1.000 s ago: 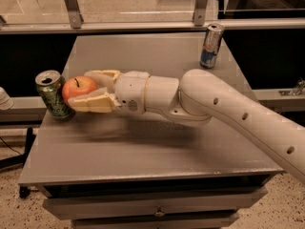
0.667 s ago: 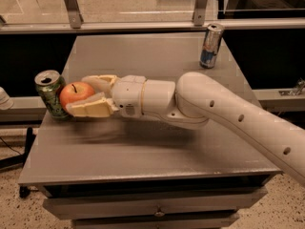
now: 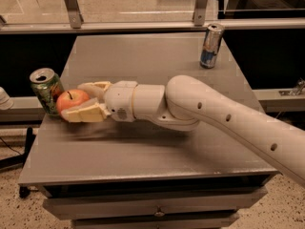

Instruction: Move apple near green can

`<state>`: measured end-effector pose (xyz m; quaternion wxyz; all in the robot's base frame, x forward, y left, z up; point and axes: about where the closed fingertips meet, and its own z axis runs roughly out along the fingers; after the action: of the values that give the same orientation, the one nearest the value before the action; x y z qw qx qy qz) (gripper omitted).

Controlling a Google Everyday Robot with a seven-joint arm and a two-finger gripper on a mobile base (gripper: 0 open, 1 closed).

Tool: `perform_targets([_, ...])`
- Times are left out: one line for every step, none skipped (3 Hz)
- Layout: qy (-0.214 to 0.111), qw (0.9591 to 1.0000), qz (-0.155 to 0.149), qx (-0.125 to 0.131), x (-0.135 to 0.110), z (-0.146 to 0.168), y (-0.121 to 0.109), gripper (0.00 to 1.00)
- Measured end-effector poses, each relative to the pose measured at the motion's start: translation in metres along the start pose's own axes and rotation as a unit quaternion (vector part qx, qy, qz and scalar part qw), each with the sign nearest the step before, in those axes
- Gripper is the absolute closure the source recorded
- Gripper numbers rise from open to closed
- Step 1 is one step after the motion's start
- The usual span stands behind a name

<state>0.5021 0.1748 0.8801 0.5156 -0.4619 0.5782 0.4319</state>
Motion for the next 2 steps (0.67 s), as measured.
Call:
perform_targets([0.018,0.9998,0.006,0.007,0.0098,0.0048,-0.0031,0.84])
perform_targets([0.030,0.9994,0.011,0.015,0.0156,0.0069,-0.0055,0.62])
